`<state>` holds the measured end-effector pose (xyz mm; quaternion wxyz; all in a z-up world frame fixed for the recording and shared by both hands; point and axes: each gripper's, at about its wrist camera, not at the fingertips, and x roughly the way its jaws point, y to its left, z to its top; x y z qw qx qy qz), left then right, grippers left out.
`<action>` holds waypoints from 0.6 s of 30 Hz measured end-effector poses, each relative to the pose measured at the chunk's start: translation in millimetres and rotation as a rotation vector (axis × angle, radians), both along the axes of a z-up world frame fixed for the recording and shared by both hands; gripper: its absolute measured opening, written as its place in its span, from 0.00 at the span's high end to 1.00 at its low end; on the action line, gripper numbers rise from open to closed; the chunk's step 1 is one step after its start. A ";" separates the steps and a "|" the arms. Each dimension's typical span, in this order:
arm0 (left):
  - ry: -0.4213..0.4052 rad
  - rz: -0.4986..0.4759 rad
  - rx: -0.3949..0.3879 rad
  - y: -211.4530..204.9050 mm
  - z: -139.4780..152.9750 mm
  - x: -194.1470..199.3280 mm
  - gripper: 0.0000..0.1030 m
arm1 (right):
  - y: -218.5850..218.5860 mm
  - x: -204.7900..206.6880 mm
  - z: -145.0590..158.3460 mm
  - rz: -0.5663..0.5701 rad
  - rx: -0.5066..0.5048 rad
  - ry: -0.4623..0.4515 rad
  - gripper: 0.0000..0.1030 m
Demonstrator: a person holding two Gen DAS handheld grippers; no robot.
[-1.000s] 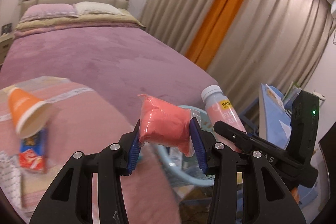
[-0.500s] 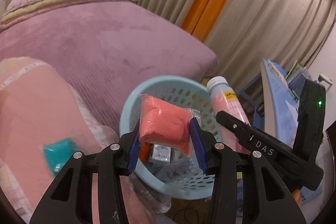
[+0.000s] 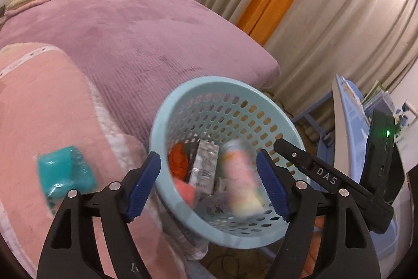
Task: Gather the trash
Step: 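Withdraw both tools from the basket toward the remaining trash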
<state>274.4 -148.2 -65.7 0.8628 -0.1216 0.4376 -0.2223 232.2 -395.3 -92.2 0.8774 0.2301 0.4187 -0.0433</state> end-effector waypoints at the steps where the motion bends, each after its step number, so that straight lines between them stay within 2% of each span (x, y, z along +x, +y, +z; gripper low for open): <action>1: 0.002 0.007 -0.013 5.0 0.9 -2.1 0.28 | 0.9 -1.9 1.0 0.004 0.005 -0.004 0.45; 10: -0.069 0.039 -0.035 30.0 26.3 -31.1 0.28 | 23.3 -15.6 20.7 0.056 0.008 -0.044 0.45; 13: -0.106 0.057 -0.034 46.1 40.0 -43.7 0.28 | 39.6 -22.5 35.3 0.088 -0.001 -0.077 0.45; 18: -0.176 0.103 0.016 76.5 58.5 -69.8 0.28 | 82.5 -36.6 63.9 0.206 -0.051 -0.177 0.44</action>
